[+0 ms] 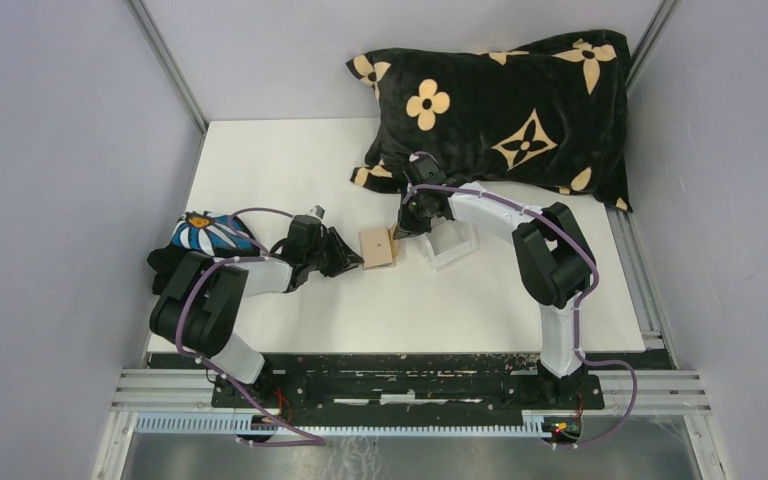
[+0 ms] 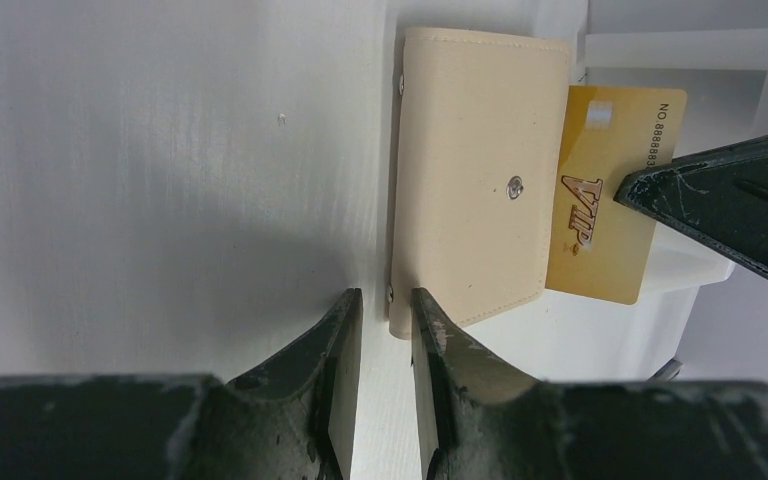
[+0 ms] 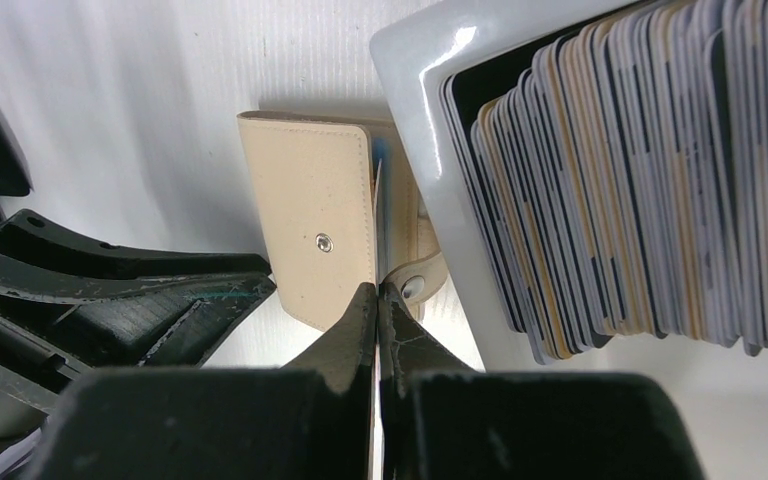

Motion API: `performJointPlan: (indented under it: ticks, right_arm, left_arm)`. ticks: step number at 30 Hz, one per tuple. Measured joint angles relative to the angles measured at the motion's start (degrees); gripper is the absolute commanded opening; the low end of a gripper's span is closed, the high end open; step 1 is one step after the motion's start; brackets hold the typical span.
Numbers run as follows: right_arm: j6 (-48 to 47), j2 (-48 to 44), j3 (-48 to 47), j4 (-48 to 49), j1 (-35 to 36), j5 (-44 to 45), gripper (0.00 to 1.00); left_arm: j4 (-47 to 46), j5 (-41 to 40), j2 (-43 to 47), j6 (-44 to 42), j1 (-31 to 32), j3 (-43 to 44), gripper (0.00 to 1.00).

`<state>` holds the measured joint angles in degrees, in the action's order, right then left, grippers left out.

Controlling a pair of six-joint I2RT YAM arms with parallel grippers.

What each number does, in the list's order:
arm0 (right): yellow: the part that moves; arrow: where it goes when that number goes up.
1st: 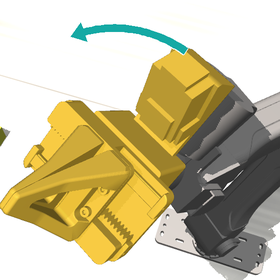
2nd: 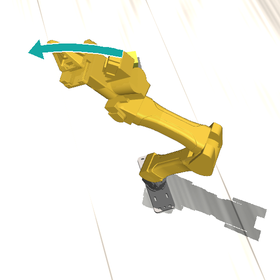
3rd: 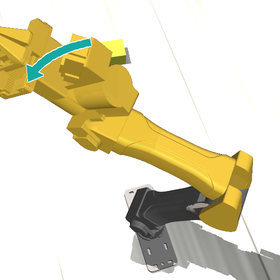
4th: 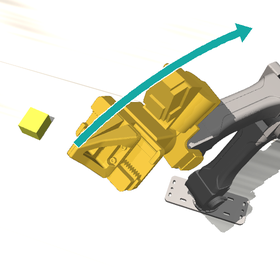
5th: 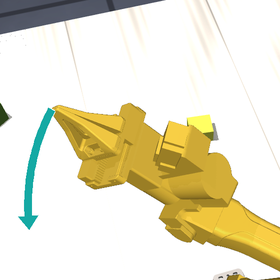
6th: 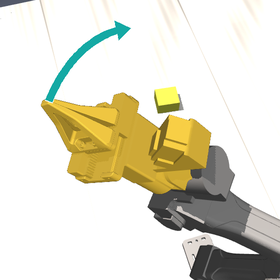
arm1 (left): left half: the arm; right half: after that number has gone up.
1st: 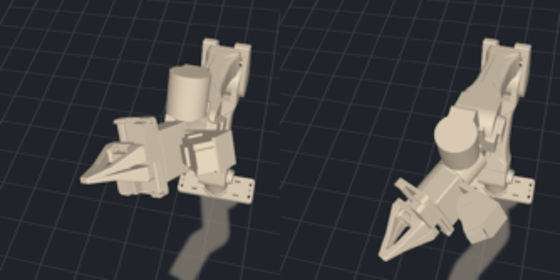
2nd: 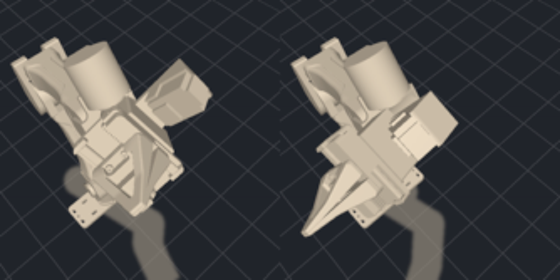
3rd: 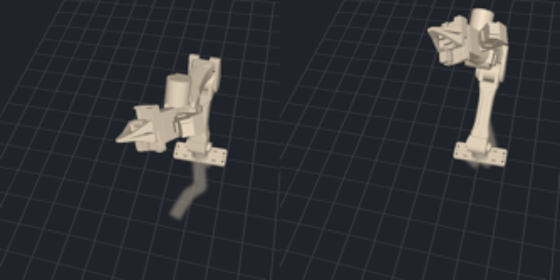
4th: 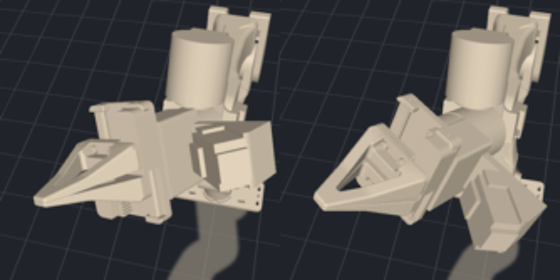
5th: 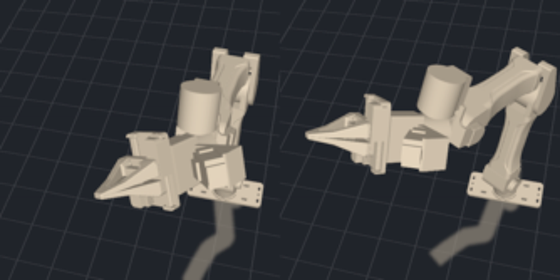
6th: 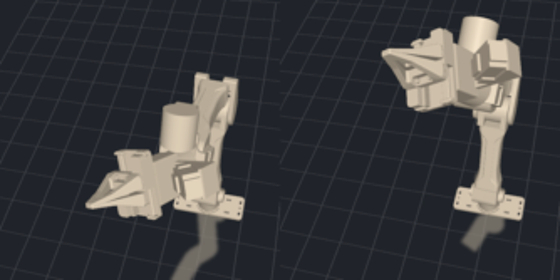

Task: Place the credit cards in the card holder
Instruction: Open the card holder at the center of the board.

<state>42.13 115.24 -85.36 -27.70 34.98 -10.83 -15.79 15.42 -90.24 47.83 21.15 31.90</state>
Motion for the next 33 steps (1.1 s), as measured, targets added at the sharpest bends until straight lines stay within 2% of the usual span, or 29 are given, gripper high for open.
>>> performJointPlan:
  ticks: [33]
  right_arm:
    - [1.53,0.00,0.15,1.40,0.00,-2.16,0.01]
  left_arm:
    - [0.74,-0.31,0.42,-0.09,0.00,-0.15,0.31]
